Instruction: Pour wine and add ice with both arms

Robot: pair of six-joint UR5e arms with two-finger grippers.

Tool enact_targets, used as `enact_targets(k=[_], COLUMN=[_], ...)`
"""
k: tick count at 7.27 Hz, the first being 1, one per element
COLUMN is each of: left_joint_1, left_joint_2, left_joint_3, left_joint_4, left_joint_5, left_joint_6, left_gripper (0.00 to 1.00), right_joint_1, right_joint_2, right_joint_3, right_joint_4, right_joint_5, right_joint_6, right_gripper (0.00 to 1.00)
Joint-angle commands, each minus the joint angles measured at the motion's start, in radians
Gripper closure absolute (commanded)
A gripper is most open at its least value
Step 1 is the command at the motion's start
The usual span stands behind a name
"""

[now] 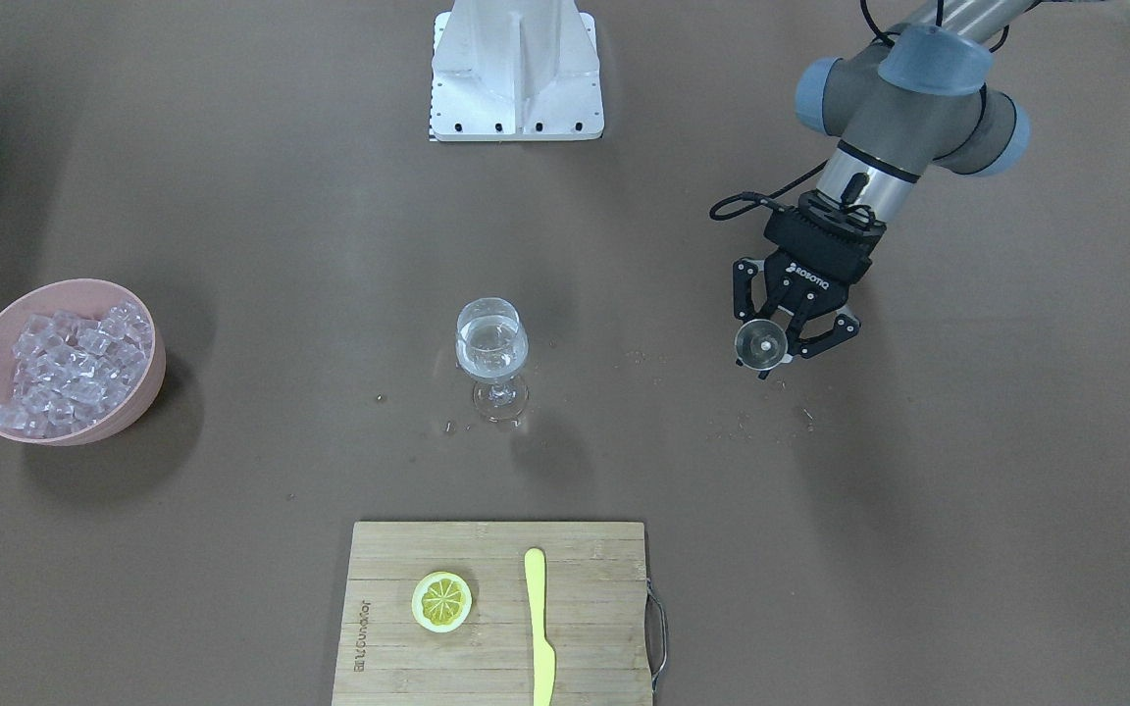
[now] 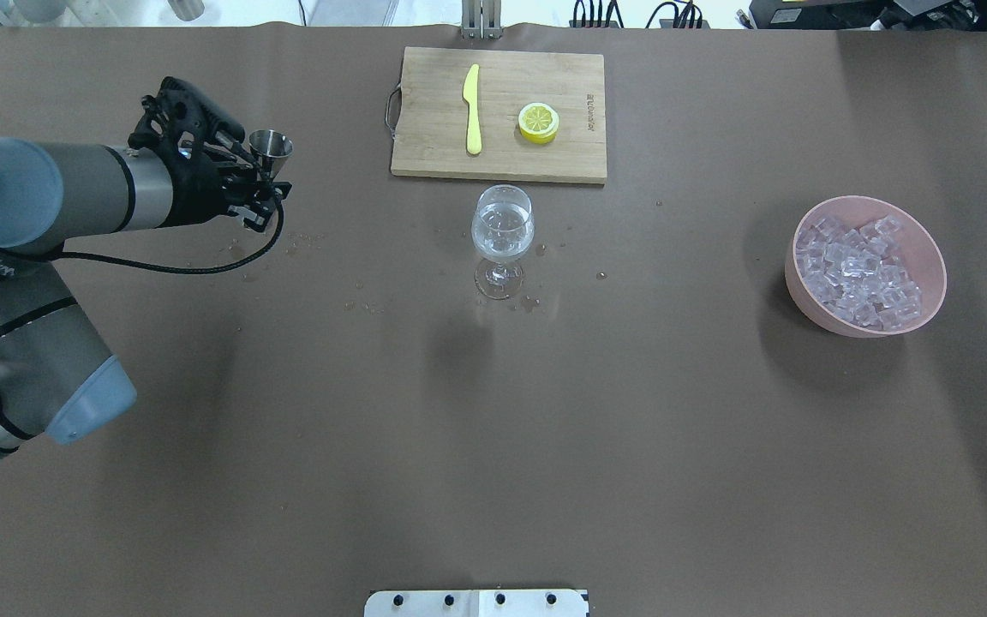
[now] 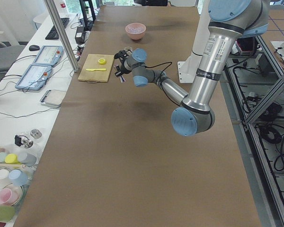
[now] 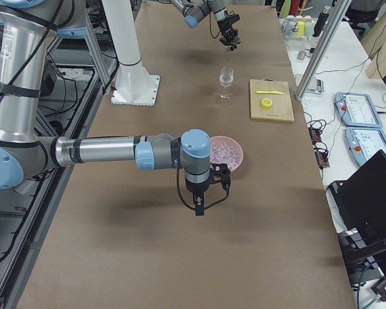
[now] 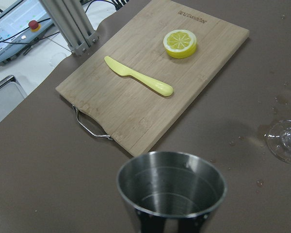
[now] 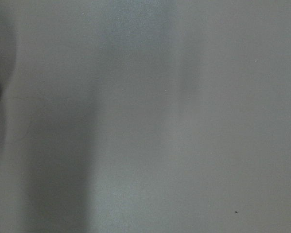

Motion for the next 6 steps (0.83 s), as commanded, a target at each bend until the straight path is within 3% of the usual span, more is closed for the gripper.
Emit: enact_targets(k=[1,4,6], left_joint_1=[0.0,0.015,0.031], left_joint_2=[0.102,0.217,0.221], left_joint_3=[-0.015,-0.021,-0.001], left_joint_4=[-0.093,-0.103,-0.097], left_joint_5=[0.207,0.505,0.637], left_joint_6=[-0.262,-0.52,-0.613], left_gripper=[1.0,1.0,1.0], right_joint_1=[0.001,0.01,0.01], right_joint_2=[0.0,0.0,0.0], right_joint_3=[0.0,0.0,0.005], right_joint_4=[0.0,0.0,-0.001], right_joint_5=[0.0,0.0,0.0], right_joint_6=[0.0,0.0,0.0], right_gripper=[0.0,0.0,0.0])
